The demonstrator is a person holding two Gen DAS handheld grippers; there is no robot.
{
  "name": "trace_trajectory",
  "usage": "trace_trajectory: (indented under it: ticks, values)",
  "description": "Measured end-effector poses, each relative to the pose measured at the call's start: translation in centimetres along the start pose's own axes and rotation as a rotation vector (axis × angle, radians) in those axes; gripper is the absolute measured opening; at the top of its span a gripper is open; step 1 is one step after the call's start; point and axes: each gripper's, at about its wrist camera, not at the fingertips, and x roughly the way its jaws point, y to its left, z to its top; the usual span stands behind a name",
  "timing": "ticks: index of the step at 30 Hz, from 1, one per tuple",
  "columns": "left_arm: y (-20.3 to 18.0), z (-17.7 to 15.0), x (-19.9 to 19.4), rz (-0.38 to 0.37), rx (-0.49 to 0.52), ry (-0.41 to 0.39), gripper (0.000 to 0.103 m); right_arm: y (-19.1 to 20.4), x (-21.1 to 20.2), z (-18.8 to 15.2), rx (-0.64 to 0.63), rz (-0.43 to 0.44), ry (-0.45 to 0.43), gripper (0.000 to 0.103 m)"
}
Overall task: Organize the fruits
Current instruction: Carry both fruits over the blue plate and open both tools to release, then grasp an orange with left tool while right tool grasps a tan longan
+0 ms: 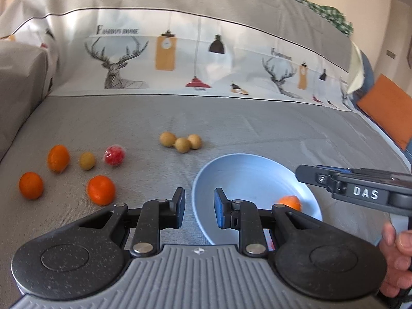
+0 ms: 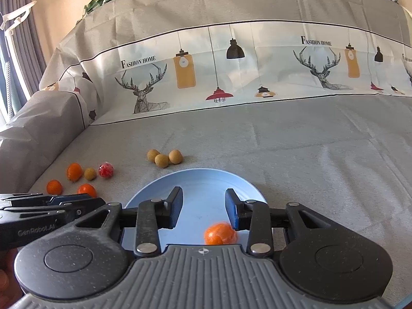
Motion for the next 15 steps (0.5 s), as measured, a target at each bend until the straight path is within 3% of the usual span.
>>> trace_trajectory:
  ticks: [13, 15]
  values:
    - [1.5, 0.2, 1.7, 0.109, -0.059, 0.052, 0.034, 0.7, 1.2, 0.3, -0.004, 0.028, 0.003, 0.038]
    - [1.7, 0.3, 1.7, 0.122, -0.063, 0.051, 0.040, 0.9, 1.3, 0.4, -0.004, 0.033, 0.004, 0.038]
